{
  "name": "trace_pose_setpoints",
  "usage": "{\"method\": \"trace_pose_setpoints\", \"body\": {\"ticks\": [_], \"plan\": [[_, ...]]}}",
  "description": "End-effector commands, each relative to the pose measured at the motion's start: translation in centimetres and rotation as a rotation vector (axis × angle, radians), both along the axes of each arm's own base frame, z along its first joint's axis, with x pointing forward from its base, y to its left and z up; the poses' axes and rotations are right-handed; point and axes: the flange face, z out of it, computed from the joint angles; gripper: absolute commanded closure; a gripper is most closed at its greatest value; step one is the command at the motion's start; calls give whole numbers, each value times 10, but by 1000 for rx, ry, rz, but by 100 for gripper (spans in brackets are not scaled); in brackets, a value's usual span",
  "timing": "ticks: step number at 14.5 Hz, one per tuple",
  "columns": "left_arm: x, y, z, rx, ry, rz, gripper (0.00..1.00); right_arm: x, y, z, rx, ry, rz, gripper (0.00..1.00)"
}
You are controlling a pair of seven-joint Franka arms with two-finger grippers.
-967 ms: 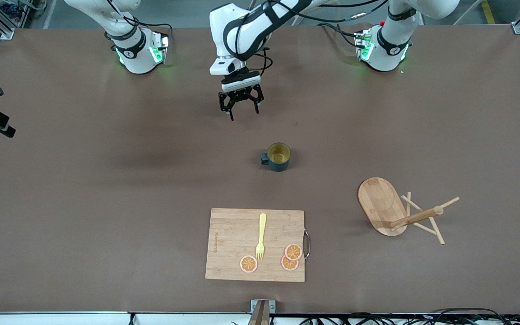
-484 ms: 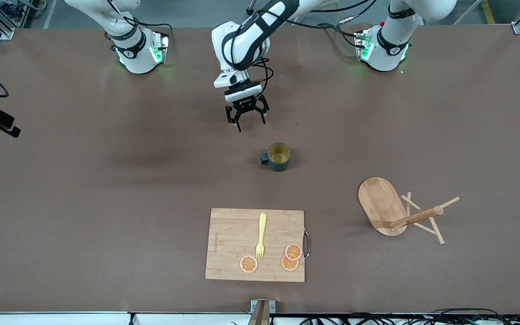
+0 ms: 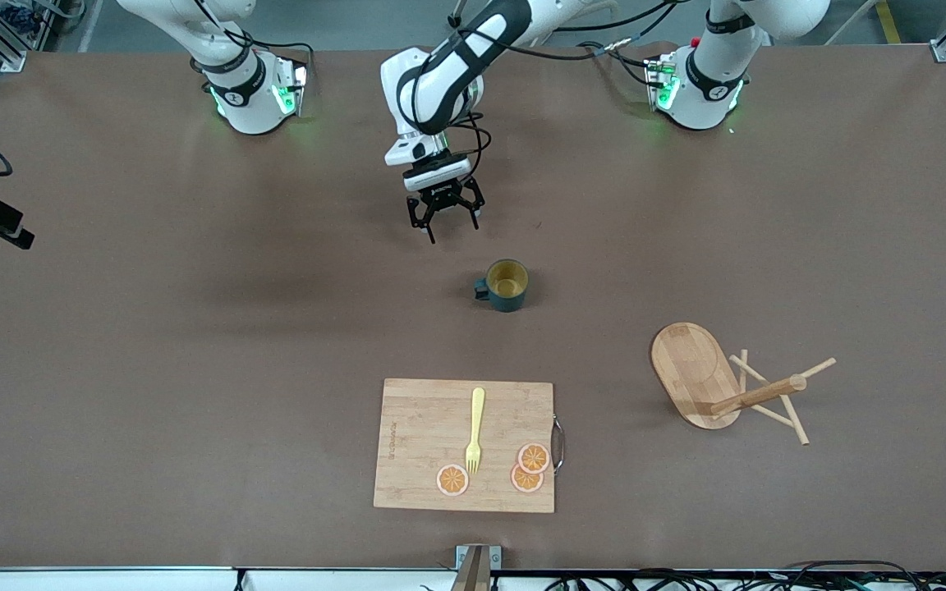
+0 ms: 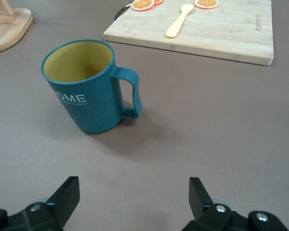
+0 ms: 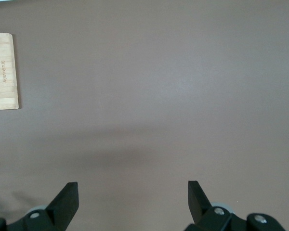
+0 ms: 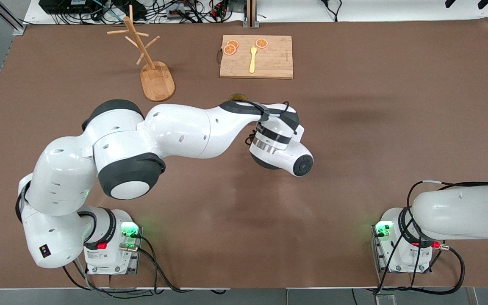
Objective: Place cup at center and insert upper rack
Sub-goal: 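Move the left gripper above the teal mug handle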
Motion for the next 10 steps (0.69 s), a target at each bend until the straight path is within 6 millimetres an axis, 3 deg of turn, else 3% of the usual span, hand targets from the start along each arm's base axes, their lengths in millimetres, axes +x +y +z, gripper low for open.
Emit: {"method": "trace_pose_setpoints", "body": {"ticks": [1,7,10], "plan": [[2,-3,-12,38,-67,-37,0,-8,2,7,-12,-11,-15,0],[15,8,-36,120,-169,-75,0,-6,0,9,-10,-16,-16,0],[28,0,-42,143,-232,-66,0,-5,1,9,-9,-20,-18,0]]}}
